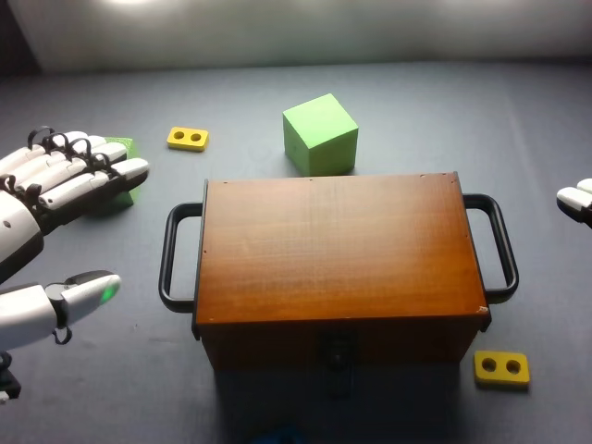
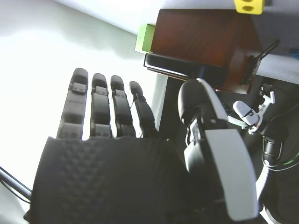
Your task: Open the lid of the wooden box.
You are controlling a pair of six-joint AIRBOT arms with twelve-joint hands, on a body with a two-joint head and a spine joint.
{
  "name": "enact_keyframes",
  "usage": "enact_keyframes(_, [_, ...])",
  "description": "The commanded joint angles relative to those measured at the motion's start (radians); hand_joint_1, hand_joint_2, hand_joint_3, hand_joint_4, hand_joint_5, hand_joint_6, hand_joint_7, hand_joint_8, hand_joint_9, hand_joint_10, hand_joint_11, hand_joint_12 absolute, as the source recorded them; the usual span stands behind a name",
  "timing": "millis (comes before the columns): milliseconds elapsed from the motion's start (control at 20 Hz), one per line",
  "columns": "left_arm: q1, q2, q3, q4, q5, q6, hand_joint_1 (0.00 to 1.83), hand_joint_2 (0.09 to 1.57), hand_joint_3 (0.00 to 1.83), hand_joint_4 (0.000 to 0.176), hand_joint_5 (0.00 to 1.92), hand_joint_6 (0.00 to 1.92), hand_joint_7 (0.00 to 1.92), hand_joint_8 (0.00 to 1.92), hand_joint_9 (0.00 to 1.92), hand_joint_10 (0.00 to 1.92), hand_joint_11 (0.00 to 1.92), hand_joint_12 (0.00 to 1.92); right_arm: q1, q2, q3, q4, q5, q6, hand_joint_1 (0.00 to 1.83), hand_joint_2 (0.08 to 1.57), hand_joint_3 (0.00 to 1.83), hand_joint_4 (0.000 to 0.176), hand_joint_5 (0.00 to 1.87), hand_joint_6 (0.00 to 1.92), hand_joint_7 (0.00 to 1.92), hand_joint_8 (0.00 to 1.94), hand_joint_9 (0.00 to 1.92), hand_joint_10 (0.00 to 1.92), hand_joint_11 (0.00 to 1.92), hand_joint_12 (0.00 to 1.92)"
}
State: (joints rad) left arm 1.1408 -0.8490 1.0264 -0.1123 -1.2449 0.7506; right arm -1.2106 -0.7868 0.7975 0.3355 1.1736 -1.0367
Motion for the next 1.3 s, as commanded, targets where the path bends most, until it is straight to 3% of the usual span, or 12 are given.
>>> enact_keyframes(0, [-0.003,0.013,0.001,-0.009,-0.111,-0.007,0.36,1.37,0.01,0.0,0.14,0.01,0.05,0.0,0.0,0.0,0.0,0.0,0.005,0.001,0.001,-0.007,0.112,0.001,0.51,1.38,0.02,0.0,0.0,0.0,0.0,0.0,0.0,0.0,0.0,0.0])
enact_keyframes(250, [0.0,0.026,-0.004,-0.001,-0.084,-0.007,0.37,1.39,0.0,0.0,0.15,0.0,0.05,0.0,0.0,0.0,0.0,0.0,0.005,0.001,0.004,-0.012,0.096,0.001,0.39,1.4,0.01,0.0,0.0,0.0,0.0,0.0,0.0,0.0,0.0,0.0])
enact_keyframes(550, [0.01,0.032,-0.01,0.013,-0.031,-0.014,0.38,1.37,0.0,0.0,0.18,0.01,0.08,0.01,0.0,0.0,0.0,0.0,0.006,-0.005,0.01,-0.021,0.055,0.001,0.41,1.38,0.0,0.0,0.0,0.0,0.0,0.0,0.0,0.0,0.0,0.0])
enact_keyframes(700, [0.019,0.029,-0.01,0.033,0.01,-0.033,0.3,1.39,0.0,0.0,0.13,0.0,0.04,0.0,0.0,0.0,0.0,0.0,0.009,-0.014,0.016,-0.021,0.032,0.001,0.45,1.38,0.0,0.0,0.0,0.0,0.0,0.0,0.0,0.0,0.0,0.0])
enact_keyframes(1000, [0.026,0.007,-0.006,0.065,0.067,-0.068,0.36,1.37,0.0,0.0,0.16,0.01,0.06,0.0,0.0,0.0,0.0,0.0,0.025,-0.031,0.028,-0.028,-0.01,0.001,0.48,1.38,0.0,0.0,0.0,0.0,0.0,0.0,0.0,0.0,0.0,0.0])
enact_keyframes(1250, [0.033,-0.022,0.007,0.09,0.086,-0.109,0.25,1.38,0.0,0.0,0.14,0.0,0.03,0.0,0.0,0.0,0.0,0.0,0.059,-0.056,0.046,-0.053,-0.066,0.001,0.48,1.39,0.0,0.0,0.0,0.0,0.0,0.0,0.0,0.0,0.0,0.0])
